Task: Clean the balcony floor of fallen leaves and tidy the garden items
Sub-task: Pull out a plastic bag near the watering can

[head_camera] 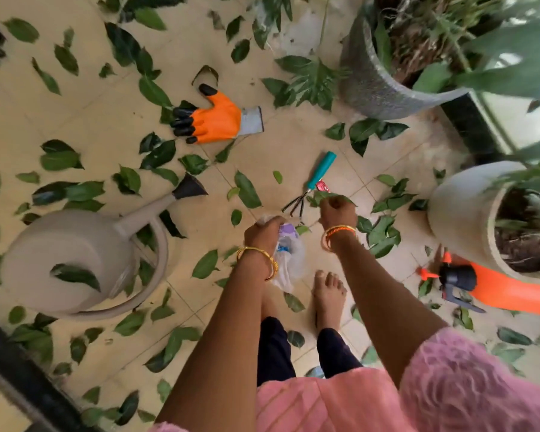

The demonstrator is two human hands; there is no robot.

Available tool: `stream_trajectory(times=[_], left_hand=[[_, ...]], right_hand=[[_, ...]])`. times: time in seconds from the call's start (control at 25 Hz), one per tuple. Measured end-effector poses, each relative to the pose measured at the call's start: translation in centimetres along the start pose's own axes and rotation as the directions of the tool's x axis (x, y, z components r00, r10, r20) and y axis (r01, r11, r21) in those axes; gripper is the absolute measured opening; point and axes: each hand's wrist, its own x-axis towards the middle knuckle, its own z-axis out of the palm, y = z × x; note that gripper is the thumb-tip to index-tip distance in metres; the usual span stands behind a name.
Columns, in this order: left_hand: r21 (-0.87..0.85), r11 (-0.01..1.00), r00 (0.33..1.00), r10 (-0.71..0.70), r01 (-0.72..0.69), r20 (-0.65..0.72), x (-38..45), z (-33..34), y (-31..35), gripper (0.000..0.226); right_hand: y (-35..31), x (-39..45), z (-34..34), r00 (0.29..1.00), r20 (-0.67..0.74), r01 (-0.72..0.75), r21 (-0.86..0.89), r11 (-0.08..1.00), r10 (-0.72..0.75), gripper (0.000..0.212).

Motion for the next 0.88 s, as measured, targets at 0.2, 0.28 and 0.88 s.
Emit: stream_trajectory(times=[0.2, 0.28, 0.88], left_hand=[[-0.036, 0.995, 0.996, 0.090, -0.090, 0.002, 6.4, -1.6, -0.1, 0.011], [-0.119, 0.990, 0.997, 0.075, -0.072, 0.024, 8.8, -1.8, -0.1, 0.020], [-0.105, 0.994, 0.997, -0.004, -0.005, -0.080, 8.2, -1.4, -0.9, 0.028]], right_hand=[[2.8, 9.7, 1.3, 0.975, 0.112, 0.223, -0.539, 0.812, -0.193, 0.028], [3.2, 12.6, 2.6, 0.951, 0.149, 0.306, -0.585, 0.751, -0.271, 0.036], [3.1, 10.8, 4.2, 0.947, -0.157, 0.247, -0.208, 0.946, -0.281, 0.028]])
